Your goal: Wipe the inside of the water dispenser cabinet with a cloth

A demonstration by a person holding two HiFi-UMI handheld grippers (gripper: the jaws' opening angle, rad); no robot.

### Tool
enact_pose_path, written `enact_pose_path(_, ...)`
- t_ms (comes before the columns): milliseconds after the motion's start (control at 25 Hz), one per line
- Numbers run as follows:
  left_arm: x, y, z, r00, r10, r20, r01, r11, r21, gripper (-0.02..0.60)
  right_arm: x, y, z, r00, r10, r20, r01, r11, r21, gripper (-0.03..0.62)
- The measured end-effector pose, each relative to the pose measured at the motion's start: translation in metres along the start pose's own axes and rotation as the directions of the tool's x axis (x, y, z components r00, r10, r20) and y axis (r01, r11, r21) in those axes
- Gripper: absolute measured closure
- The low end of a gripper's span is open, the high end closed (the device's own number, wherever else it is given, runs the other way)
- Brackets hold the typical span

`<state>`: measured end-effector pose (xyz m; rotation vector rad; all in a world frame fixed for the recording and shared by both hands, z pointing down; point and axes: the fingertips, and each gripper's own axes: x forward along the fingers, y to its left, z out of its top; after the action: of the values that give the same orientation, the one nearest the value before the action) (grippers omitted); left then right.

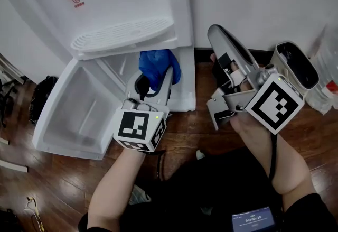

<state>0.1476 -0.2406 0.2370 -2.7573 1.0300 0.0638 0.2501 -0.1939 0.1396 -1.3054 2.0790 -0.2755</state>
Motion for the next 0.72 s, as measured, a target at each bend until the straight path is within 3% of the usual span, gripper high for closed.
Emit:
enact_pose_path(160,0.004,-0.043,0.007,0.990,-0.139,0.010,0.137,0.985,0.104,0.445,0.000,-0.001,0.000,1.000,0.000,-0.003,0.000,1.000,0.003,0.576)
enact_pose_path(240,0.009,-0.058,-0.003,0.986,-0.167,-0.016,0.167,0.978,0.122,0.445,0.001,-0.004,-0.001,1.000,-0.004,-0.005,0.004,1.000,0.015,0.576)
enact_pose_path(400,0.014,-0.043,-0.031,0.997,-0.073,-0.007,0.073,0.997,0.002,0.443,0.003,-0.008,-0.007,1.000,-0.015,-0.002,0.015,0.999,0.035,0.577)
enact_pose_path(560,0.000,-0.032,-0.028,0.999,-0.021,0.044,0.023,0.999,-0.043,0.443,0.003,-0.010,-0.008,1.000,-0.019,0.005,0.019,0.998,0.053,0.580)
enact_pose_path(640,0.000,-0.021,-0.026,0.999,-0.023,0.030,0.024,0.998,-0.056,0.443,0.003,-0.009,-0.007,1.000,-0.025,0.004,0.025,0.997,0.066,0.582)
enact_pose_path(720,0.006,-0.017,-0.026,0.997,-0.075,0.015,0.076,0.996,-0.052,0.443,0.002,-0.010,-0.008,1.000,-0.030,0.001,0.029,0.997,0.076,0.582)
